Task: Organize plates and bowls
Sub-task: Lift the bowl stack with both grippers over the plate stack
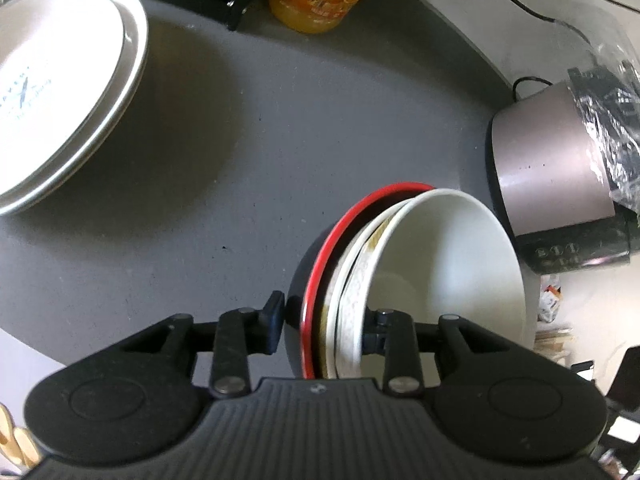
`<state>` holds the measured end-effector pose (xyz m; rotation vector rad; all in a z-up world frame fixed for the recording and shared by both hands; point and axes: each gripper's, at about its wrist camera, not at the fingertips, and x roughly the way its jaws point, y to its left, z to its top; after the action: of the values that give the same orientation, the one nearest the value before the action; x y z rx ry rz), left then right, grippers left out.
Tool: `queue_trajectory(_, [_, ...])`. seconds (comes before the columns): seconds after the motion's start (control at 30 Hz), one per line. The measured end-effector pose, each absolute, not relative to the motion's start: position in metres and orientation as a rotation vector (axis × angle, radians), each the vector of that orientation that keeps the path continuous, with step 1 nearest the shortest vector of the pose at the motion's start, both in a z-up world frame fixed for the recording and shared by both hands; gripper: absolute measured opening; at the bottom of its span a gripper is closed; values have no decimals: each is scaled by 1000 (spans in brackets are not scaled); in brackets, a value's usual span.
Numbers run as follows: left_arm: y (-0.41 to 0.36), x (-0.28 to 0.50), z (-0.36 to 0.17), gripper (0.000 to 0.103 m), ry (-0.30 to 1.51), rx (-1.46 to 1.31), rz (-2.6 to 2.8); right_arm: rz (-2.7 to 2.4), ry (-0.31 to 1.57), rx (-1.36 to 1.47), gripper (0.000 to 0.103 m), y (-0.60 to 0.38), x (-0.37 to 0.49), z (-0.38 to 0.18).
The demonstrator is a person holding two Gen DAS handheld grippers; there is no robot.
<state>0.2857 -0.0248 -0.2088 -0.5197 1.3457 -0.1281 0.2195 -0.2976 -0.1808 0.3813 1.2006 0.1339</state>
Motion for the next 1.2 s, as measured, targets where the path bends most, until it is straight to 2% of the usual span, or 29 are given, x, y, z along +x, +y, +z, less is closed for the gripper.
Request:
queue_trajectory(0.57, [-7, 284, -187, 31, 1321, -498, -87, 182, 1205, 362, 28, -271, 228, -168])
queue_trajectory(1.2, [86, 302, -150, 31, 1244, -511, -43, 258, 1150, 329, 28, -185, 263, -139])
